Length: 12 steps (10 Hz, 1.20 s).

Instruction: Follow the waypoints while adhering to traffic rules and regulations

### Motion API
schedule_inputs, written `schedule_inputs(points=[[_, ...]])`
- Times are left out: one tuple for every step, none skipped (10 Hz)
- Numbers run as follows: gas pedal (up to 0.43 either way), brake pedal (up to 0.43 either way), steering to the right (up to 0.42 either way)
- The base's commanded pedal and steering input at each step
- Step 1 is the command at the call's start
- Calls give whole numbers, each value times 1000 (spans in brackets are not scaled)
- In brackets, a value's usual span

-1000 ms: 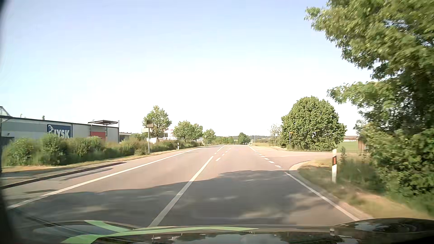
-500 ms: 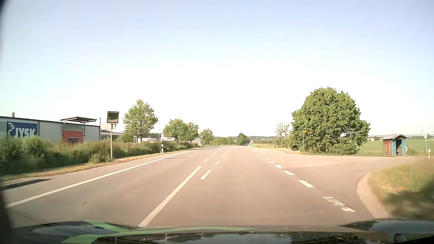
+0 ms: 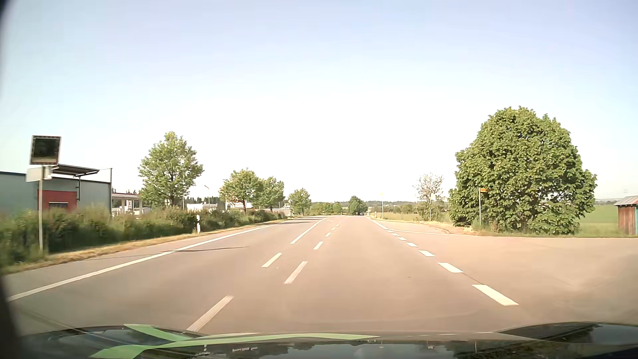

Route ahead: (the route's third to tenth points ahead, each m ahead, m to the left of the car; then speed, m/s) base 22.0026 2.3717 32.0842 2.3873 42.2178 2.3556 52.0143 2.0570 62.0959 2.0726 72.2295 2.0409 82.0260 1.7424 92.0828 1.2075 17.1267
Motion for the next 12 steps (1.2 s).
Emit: schedule_inputs(points=[[177,0,1],[177,0,1],[177,0,1],[197,0,1],[209,0,1],[220,0,1],[220,0,1],[220,0,1],[220,0,1],[220,0,1],[220,0,1],[220,0,1]])
